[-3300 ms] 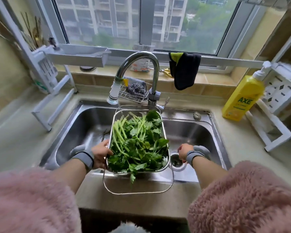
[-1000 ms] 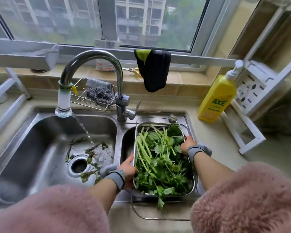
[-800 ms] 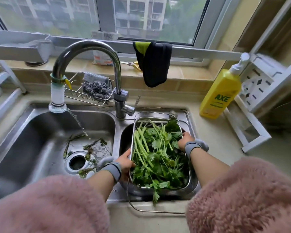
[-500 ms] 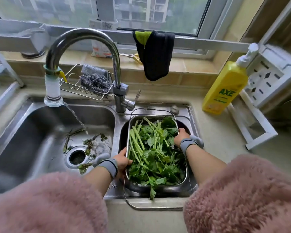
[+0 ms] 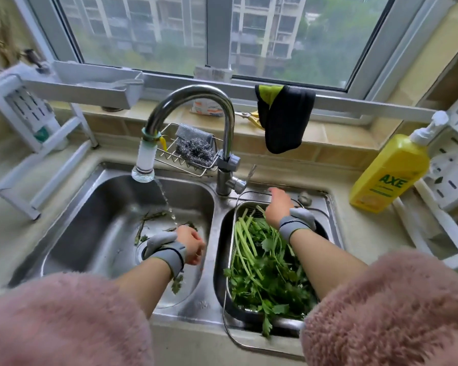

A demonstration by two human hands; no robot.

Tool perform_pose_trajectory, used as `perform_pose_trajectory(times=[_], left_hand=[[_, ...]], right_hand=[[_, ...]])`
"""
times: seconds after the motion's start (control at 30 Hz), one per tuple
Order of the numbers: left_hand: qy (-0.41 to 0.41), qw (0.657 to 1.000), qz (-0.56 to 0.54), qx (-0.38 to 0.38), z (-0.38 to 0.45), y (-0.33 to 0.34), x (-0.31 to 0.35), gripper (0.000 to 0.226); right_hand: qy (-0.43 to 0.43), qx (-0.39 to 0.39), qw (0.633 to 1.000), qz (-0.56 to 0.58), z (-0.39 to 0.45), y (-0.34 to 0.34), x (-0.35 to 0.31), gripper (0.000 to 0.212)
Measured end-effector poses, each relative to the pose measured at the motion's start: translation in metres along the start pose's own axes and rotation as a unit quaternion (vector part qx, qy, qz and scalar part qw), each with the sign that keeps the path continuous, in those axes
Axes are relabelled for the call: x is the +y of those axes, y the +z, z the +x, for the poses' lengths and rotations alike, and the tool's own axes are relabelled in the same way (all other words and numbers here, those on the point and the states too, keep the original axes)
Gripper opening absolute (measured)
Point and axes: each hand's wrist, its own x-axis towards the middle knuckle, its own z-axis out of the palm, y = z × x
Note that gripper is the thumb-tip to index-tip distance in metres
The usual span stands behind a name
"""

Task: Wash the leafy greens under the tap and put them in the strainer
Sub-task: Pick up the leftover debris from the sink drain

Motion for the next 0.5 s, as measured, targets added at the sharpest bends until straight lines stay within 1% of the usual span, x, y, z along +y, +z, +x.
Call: perform_pose_trajectory(times=[0.07, 0.13, 0.17, 0.23, 0.27, 0.33, 0.37, 0.4, 0.43, 0.5], left_hand=[[0.03, 0.997, 0.026, 0.058, 0.001, -0.03, 0.009, 0.031], [0.055, 0.987, 0.073, 0.134, 0.004, -0.071, 0.009, 0.032], [0.066, 0.98, 0.096, 0.159, 0.003, -0.076, 0.014, 0.033], [0.067, 0.968, 0.094, 0.222, 0.001, -0.11, 0.012, 0.03], [0.063, 0.962, 0.093, 0.249, 0.003, -0.124, 0.013, 0.033], [0.065, 0.941, 0.089, 0.321, 0.007, -0.139, 0.015, 0.061], [0.099, 0.926, 0.09, 0.352, 0.008, -0.139, 0.018, 0.069], [0.141, 0.916, 0.097, 0.363, 0.008, -0.144, 0.02, 0.073], [0.181, 0.913, 0.123, 0.345, 0.008, -0.147, 0.022, 0.076], [0.245, 0.912, 0.184, 0.272, 0.006, -0.148, 0.029, 0.082]], right_hand=[[-0.078, -0.007, 0.996, -0.044, 0.008, 0.004, -0.033, 0.059], [-0.115, -0.005, 0.988, -0.106, 0.026, 0.017, -0.063, 0.061], [-0.102, -0.011, 0.987, -0.127, 0.034, 0.014, -0.058, 0.062], [-0.086, -0.042, 0.982, -0.164, 0.05, 0.021, -0.067, 0.057], [-0.08, -0.054, 0.977, -0.192, 0.058, 0.024, -0.071, 0.053], [-0.067, -0.051, 0.969, -0.232, 0.069, 0.025, -0.068, 0.049], [-0.052, -0.044, 0.969, -0.239, 0.07, 0.022, -0.059, 0.049], [-0.043, -0.045, 0.969, -0.238, 0.075, 0.024, -0.06, 0.049], [-0.034, -0.053, 0.971, -0.23, 0.077, 0.025, -0.058, 0.049], [-0.032, -0.058, 0.962, -0.263, 0.072, 0.025, -0.055, 0.049]])
